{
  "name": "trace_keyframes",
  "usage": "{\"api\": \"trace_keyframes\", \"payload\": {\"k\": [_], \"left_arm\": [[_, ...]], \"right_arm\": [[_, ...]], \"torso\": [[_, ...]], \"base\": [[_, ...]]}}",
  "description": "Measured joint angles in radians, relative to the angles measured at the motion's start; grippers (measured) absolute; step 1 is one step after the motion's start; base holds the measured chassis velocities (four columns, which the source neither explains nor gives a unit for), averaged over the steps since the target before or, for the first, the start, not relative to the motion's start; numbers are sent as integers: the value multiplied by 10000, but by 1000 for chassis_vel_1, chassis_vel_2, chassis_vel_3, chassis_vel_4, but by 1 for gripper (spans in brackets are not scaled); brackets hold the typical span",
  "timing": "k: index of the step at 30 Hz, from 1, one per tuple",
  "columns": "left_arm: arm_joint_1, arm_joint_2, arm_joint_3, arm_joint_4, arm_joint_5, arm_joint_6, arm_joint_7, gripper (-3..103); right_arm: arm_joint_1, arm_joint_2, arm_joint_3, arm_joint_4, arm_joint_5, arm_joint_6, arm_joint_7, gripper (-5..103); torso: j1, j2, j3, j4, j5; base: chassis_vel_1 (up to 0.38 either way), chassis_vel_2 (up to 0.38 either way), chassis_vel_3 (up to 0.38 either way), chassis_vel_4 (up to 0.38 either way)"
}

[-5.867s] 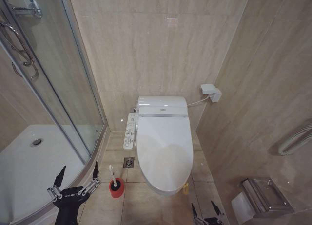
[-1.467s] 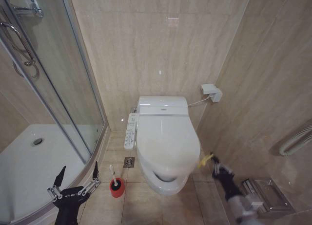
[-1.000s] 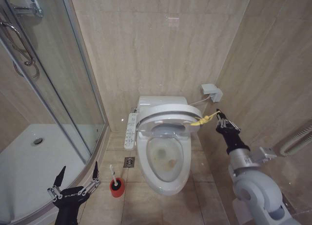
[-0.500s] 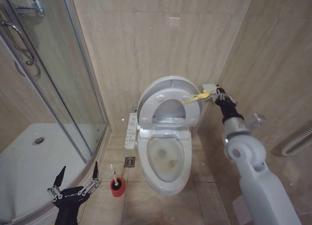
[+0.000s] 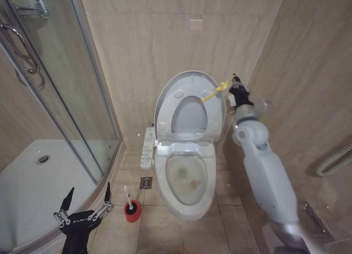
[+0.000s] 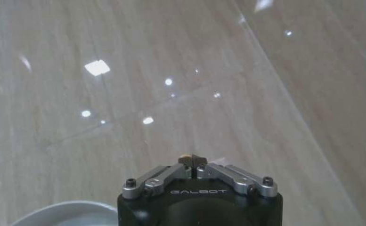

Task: Open the toilet lid, clean the toilet bowl with a toilet brush, close the toilet lid, and flush.

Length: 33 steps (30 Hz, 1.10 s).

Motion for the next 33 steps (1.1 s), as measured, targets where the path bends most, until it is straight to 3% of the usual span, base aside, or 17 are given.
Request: {"api": "trace_keyframes", "payload": {"k": [4,13,20,33], "left_arm": [[0,0,0,0,0,0,0,100],[0,0,0,0,0,0,0,100],[0,0,0,1,0,0,0,100],[0,0,0,0,0,0,0,100]], "right_arm": [[292,398,-333,-582,-419,456,-204,1],[1661,549,-667,-2072,-965,1009,-443,1],[2489,618,-864,-3019,-1180,1118,-490,1],[2677,770,-1113,-3805,-1852,1145,-488,1]], "torso": [[-1,0,0,0,1],[0,-1,2,10,3],[1,-1,3,8,2],[-1,1,-1,4,1]], "base": [[0,0,0,0],[0,0,0,0],[0,0,0,0],[0,0,0,0]]}}
